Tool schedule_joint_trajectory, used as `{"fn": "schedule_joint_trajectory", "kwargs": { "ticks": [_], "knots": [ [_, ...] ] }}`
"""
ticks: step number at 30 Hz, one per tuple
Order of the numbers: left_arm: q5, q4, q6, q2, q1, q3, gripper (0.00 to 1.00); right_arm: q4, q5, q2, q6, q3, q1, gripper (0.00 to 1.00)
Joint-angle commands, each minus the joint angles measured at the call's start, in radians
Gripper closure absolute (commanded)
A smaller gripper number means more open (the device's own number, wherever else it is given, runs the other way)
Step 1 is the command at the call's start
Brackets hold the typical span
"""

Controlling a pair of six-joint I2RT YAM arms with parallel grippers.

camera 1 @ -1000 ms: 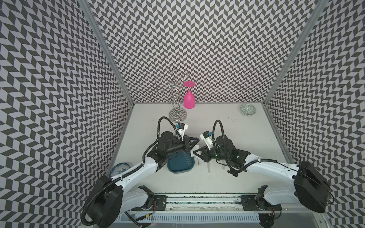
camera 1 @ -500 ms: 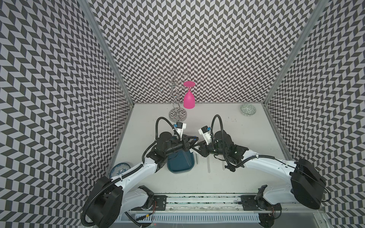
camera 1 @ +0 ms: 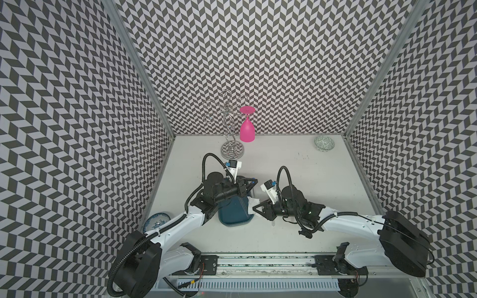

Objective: Wipe the exteriors of test tubes
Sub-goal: Wipe the dirt from the test tube.

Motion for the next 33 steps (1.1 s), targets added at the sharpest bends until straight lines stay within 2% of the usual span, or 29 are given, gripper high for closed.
{"fn": "schedule_joint_trajectory", "kwargs": {
  "ticks": [1, 13, 19, 27, 33],
  "knots": [
    [0.011, 0.012, -0.002, 0.0, 0.009, -0.006, 0.82, 0.047, 0.028, -0.009, 0.0, 0.04, 0.0, 0.81],
    [0.028, 0.038, -0.032, -0.004, 0.01, -0.01, 0.82, -0.017, -0.027, 0.115, -0.138, 0.279, -0.078, 0.81],
    [0.031, 0.054, -0.051, -0.004, 0.017, -0.01, 0.82, 0.065, -0.056, 0.083, -0.058, 0.152, -0.063, 0.81],
    [0.049, 0.08, -0.065, 0.01, 0.024, -0.012, 0.81, 0.129, -0.026, 0.029, 0.047, -0.027, 0.016, 0.81],
    [0.054, 0.085, -0.067, 0.008, 0.024, -0.02, 0.81, 0.074, 0.032, 0.001, 0.011, 0.036, -0.004, 0.81]
  ]
}}
